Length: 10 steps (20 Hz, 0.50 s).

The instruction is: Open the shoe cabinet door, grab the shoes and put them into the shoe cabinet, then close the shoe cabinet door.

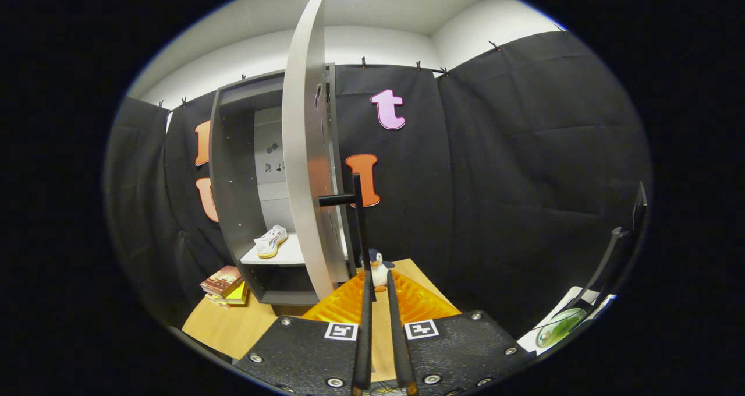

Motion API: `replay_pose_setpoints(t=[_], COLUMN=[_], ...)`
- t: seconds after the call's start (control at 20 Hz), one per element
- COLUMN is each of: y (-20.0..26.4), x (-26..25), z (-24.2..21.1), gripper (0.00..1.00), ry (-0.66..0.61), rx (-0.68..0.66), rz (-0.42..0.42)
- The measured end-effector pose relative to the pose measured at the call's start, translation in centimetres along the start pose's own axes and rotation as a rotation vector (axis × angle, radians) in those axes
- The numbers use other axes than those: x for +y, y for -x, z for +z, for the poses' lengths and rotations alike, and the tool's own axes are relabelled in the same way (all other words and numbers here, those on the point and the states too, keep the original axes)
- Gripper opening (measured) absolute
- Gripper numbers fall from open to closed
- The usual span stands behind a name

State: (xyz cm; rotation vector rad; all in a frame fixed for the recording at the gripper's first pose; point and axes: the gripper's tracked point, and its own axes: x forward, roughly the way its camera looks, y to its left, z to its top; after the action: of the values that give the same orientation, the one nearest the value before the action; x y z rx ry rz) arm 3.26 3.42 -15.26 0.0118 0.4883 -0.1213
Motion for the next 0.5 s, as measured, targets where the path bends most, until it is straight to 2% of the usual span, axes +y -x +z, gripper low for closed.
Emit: replay_pose_setpoints(t=[0.15,0.25,0.5], y=[-0.2,0.0,1.0], x=[0.1,1.7,4.8], z=[0.6,0.9,0.1], gripper=[0.20,0.22,0.28], ry=[0.015,0.022,0.046], rx=[-0.071,-0.072,-0.068], rz=[-0.022,0.047,0.160])
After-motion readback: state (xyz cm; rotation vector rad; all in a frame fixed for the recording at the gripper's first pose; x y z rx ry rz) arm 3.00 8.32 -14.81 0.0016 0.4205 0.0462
